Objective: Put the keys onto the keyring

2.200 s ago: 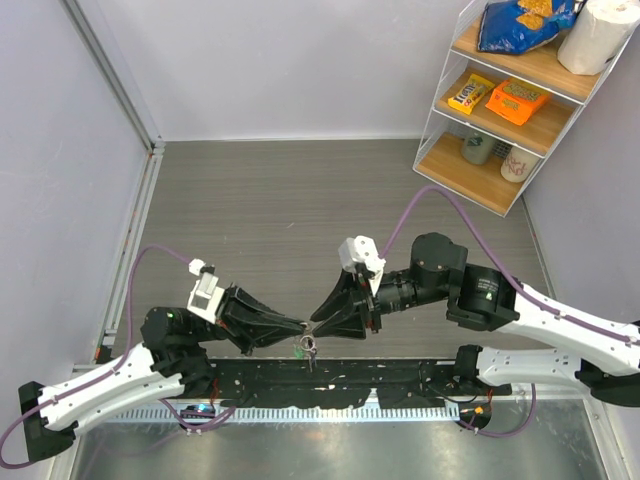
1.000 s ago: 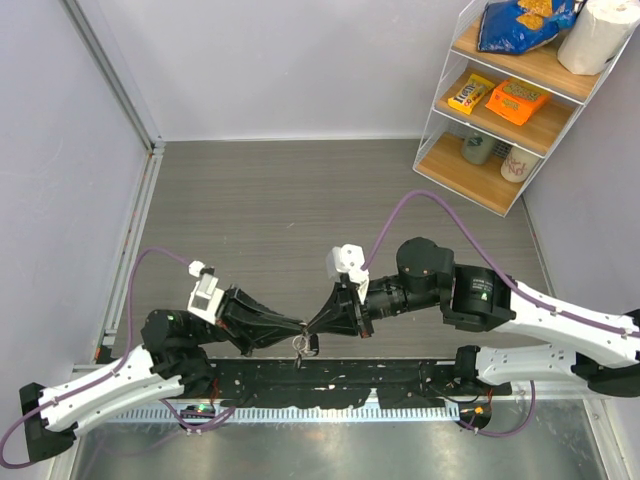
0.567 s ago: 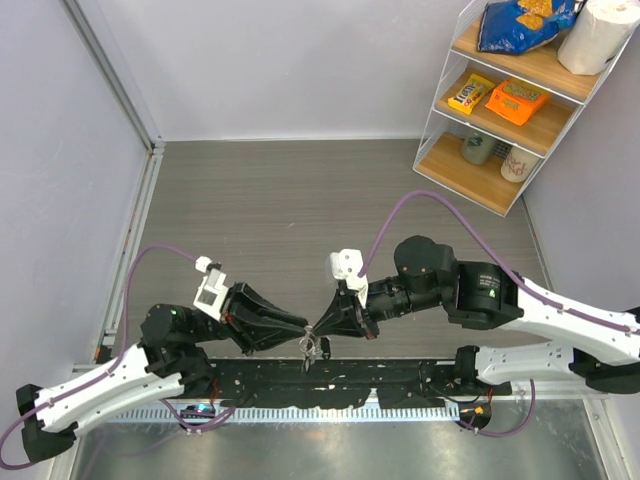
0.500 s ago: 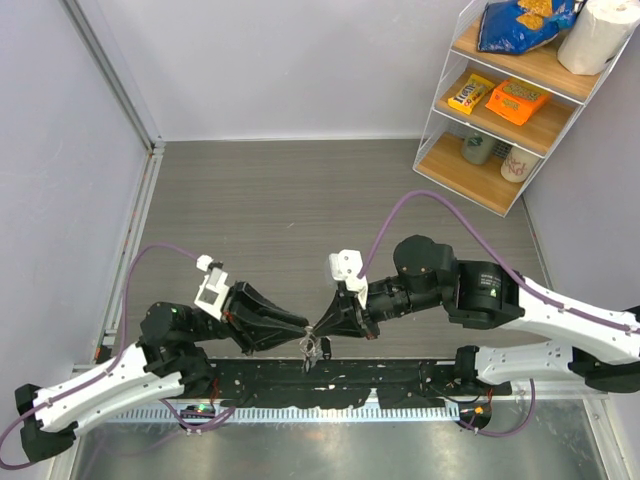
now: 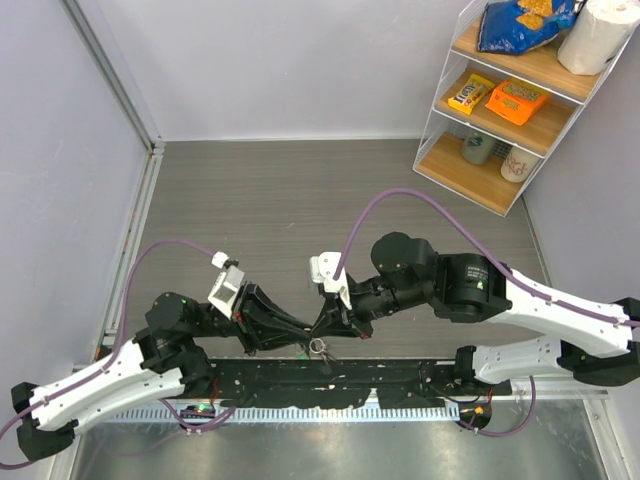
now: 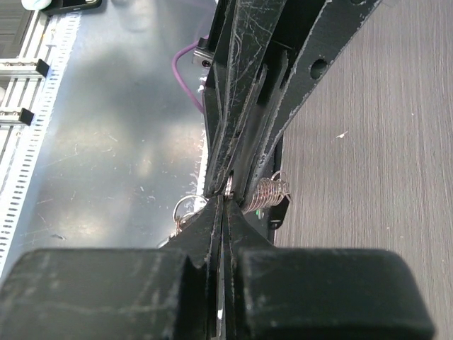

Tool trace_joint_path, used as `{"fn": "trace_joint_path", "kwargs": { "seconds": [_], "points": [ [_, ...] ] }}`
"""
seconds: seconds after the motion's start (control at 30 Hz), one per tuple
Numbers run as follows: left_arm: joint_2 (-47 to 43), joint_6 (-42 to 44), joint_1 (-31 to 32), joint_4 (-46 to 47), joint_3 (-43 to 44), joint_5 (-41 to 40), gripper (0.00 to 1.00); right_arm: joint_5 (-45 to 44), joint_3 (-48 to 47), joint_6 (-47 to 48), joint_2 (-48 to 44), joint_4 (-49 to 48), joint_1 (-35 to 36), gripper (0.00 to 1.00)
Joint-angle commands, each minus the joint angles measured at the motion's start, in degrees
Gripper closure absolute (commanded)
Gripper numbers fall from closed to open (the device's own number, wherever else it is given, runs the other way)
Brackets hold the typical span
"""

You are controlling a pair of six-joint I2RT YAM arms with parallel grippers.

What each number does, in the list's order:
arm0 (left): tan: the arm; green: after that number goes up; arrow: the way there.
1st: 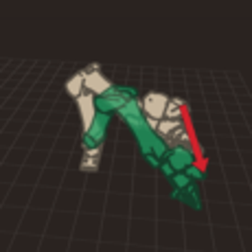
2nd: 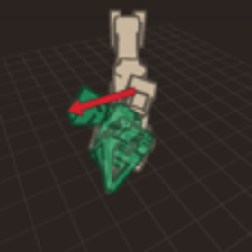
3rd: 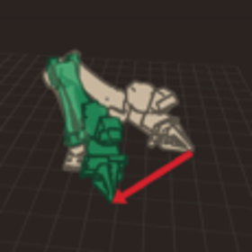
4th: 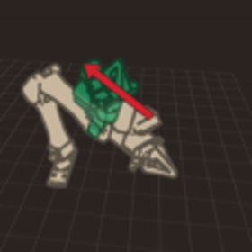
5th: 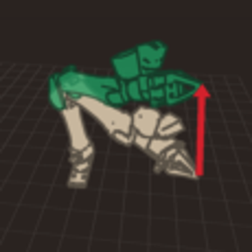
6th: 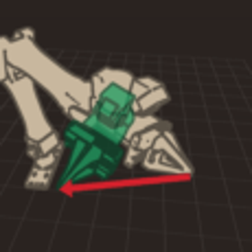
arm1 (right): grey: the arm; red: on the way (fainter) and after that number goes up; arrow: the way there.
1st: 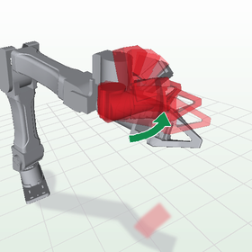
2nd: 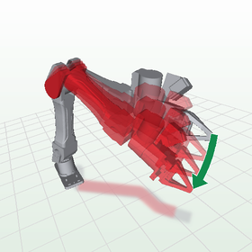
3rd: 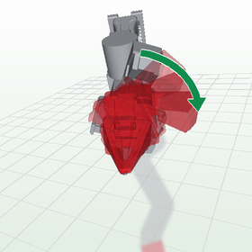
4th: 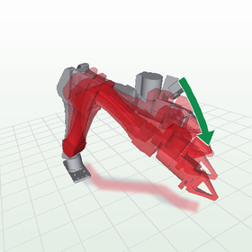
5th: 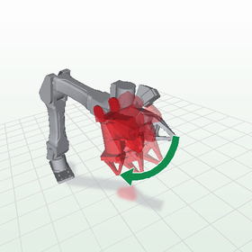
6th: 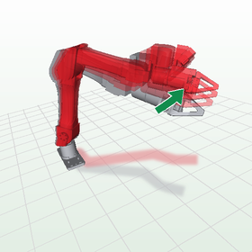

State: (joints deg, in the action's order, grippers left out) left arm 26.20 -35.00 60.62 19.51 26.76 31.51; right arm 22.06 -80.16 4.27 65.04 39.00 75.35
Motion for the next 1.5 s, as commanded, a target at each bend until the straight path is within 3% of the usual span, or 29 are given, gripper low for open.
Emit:
{"fn": "trace_joint_path", "kwargs": {
  "seconds": [0.0, 0.03, 0.3, 0.43, 0.57, 0.87, 1.47],
  "points": [
    [0.7, 2.0, 0.0, -3.2, 3.5, 2.4, 0.93, -0.9, -4.6, 1.0, 0.4, -0.6, 0.4, 0.95],
    [0.9, 2.3, 0.0, -3.8, 3.7, 2.9, 0.99, -0.9, -4.9, 1.1, 0.6, -0.2, 0.5, 0.95],
    [0.1, 4.1, 0.0, -5.2, 3.9, 2.9, 1.0, -0.7, -4.5, 1.1, -0.3, -1.0, 0.5, 0.95],
    [-1.7, 2.9, -0.1, 0.8, 1.7, 2.8, 1.0, -0.6, 0.2, -0.2, -4.1, -6.6, 0.5, 0.71],
    [-3.1, 1.6, -0.1, 7.5, -0.9, 2.2, 1.0, -2.3, 6.1, -1.1, -8.9, -13.3, 0.5, 0.62],
    [-2.6, -3.1, 0.0, 23.6, -5.5, 1.3, 1.0, -3.8, 11.1, -0.6, -9.8, -19.7, 0.5, 0.62],
    [-2.3, -3.1, 0.0, 26.8, -6.5, -2.4, 1.0, -2.8, 12.0, -2.1, -8.7, -24.4, 1.7, 0.69]
  ]
}}
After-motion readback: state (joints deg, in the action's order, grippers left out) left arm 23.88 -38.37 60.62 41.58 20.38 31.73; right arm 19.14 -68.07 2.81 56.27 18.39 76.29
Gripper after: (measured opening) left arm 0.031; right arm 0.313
